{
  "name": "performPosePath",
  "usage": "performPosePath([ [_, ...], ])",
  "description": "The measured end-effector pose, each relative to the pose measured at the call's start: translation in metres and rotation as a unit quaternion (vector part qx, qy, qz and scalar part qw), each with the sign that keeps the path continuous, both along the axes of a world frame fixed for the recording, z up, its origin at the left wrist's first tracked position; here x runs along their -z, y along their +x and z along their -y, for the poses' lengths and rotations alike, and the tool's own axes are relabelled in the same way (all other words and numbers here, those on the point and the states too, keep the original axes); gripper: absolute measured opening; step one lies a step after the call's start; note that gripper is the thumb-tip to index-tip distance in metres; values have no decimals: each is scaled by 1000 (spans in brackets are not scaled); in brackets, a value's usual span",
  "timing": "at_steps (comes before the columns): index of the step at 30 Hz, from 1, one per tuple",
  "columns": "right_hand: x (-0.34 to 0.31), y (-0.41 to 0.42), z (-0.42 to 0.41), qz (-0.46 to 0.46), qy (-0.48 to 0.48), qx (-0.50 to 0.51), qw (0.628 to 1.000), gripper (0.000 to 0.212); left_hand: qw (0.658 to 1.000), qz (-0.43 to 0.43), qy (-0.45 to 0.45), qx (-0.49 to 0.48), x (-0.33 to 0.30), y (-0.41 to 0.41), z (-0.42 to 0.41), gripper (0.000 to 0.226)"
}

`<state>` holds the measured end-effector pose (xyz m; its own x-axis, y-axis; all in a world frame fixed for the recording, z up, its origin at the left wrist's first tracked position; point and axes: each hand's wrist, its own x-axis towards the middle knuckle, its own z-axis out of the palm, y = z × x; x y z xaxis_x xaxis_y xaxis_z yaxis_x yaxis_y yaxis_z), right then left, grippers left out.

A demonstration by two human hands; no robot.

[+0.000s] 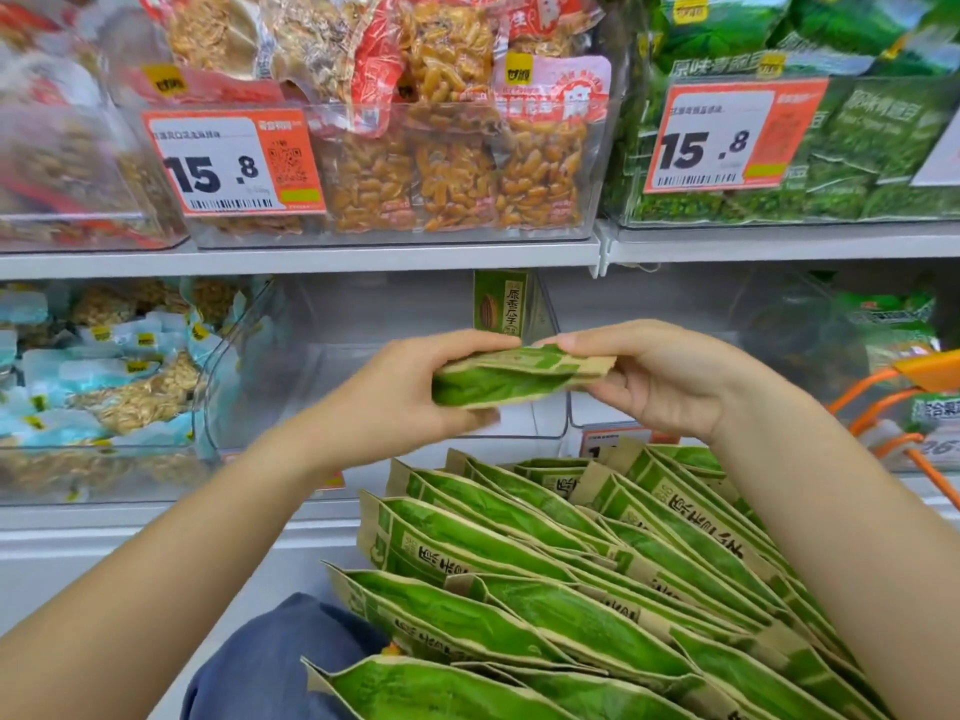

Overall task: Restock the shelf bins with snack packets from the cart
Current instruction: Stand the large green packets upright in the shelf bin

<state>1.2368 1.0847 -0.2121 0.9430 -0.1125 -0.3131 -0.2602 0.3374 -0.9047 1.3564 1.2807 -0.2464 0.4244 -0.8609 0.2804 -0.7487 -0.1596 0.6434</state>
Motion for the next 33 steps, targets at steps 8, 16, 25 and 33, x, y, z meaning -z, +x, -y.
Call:
performPosePath([
  [8, 34, 34, 11, -23, -674, 134, 726, 35, 978, -102, 89, -160, 37, 52, 23, 31],
  [16, 82, 58, 16, -121, -692, -20, 712, 49, 882, -359, -133, -275, 81, 120, 86, 22],
  [25, 88, 61, 13, -119, -710, -2, 694, 54, 850, -373, -226, -295, 104, 163, 153, 25],
  [33, 86, 58, 12, -114, -709, 8, 696, 39, 929, -99, -73, -348, 116, 161, 155, 54],
])
